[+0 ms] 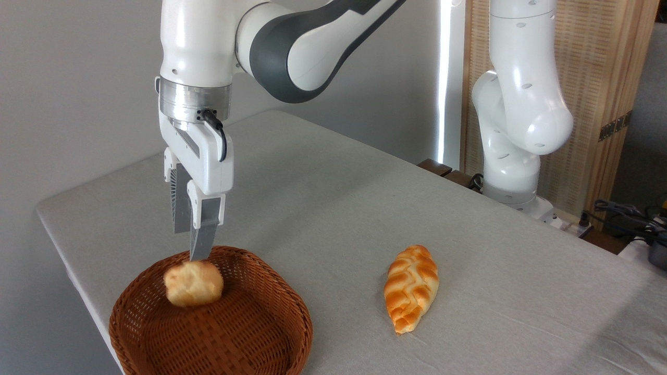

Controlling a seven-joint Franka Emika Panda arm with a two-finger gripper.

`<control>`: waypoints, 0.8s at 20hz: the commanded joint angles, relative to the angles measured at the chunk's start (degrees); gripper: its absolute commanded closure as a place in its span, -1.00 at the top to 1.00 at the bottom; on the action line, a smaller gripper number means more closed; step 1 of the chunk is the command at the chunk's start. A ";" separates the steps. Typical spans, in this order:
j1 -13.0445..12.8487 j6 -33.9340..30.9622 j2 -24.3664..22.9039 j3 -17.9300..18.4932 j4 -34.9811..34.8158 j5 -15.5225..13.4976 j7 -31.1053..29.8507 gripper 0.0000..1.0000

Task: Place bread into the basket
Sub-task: 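Open the gripper to release the roll and raise it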

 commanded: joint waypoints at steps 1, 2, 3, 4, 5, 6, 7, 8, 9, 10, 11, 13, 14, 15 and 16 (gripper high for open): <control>-0.09 1.18 0.16 0.42 -0.03 -1.12 0.90 1.00; -0.09 1.10 0.16 0.42 -0.03 -1.12 0.73 1.00; -0.18 0.75 -0.01 0.42 -0.03 -1.12 0.47 1.00; -0.18 0.57 -0.19 0.42 -0.03 -1.12 0.38 1.00; -0.09 0.57 -0.36 0.42 0.06 -0.94 0.38 1.00; -0.18 0.39 -0.63 0.42 0.06 -0.85 0.29 1.00; -0.18 -0.13 -1.24 0.42 0.06 -0.85 0.11 1.00; -0.18 -1.87 -1.77 0.50 0.14 -0.68 -0.24 1.00; -0.18 -3.81 -2.12 0.50 0.41 -0.50 -0.41 1.00; -0.18 -5.57 -2.91 0.50 0.41 -0.33 -0.41 1.00; -0.18 -6.98 -3.26 0.50 0.41 -0.33 -0.41 1.00; -0.18 -10.31 -4.05 0.68 0.41 -0.24 -1.29 1.00; -0.18 -12.16 -4.49 0.94 0.41 0.28 -1.82 1.00; -0.18 -13.48 -4.67 1.29 0.67 1.86 -2.78 1.00; -0.18 -15.06 -4.85 1.30 0.76 3.09 -4.35 1.00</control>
